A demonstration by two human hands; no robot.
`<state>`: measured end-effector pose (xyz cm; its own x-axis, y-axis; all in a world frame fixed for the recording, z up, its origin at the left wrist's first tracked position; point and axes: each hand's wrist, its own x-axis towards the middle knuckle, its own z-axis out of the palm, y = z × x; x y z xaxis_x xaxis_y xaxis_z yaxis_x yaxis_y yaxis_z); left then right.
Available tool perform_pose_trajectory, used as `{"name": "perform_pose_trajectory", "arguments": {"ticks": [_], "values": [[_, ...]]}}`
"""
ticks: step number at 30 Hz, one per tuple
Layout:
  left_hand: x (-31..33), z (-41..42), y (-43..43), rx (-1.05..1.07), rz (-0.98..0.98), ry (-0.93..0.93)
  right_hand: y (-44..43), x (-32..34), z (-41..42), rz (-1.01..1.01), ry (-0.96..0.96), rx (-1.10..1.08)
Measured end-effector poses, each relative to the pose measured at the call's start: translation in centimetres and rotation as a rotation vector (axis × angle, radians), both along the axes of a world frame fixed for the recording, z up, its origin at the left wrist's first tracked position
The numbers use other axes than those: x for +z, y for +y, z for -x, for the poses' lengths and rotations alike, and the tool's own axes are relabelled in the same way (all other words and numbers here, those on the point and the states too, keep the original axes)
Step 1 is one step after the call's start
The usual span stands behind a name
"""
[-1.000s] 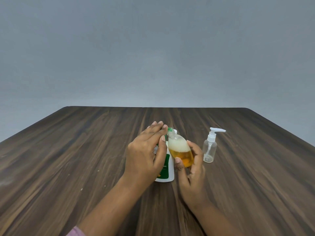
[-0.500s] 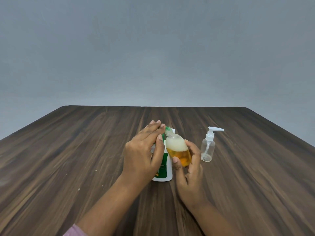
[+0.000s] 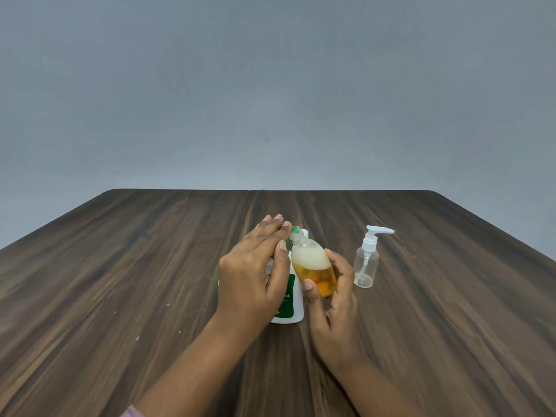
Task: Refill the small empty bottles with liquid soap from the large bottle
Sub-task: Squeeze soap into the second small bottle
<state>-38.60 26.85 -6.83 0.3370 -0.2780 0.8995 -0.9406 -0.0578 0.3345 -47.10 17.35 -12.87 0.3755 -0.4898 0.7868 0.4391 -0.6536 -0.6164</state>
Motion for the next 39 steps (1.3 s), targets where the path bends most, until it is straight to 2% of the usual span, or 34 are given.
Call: {"name": "perform_pose_trajectory", "arguments": {"ticks": [11, 17, 39], "values": [[1.1, 0.1, 0.1, 0.032, -0.049, -0.032, 0.3, 0.3, -0.1, -0.036, -0.012, 0.02], [-0.1, 0.1, -0.3, 0.016, 0.005, -0.003, 0.0, 0.0, -0.2, -0.009, -0.006, 0.008], [-0.7, -0.2, 0.0, -0.021, 0.01, 0.012, -0.2, -0.1, -0.2, 0.029, 0.022, -0.004]]}}
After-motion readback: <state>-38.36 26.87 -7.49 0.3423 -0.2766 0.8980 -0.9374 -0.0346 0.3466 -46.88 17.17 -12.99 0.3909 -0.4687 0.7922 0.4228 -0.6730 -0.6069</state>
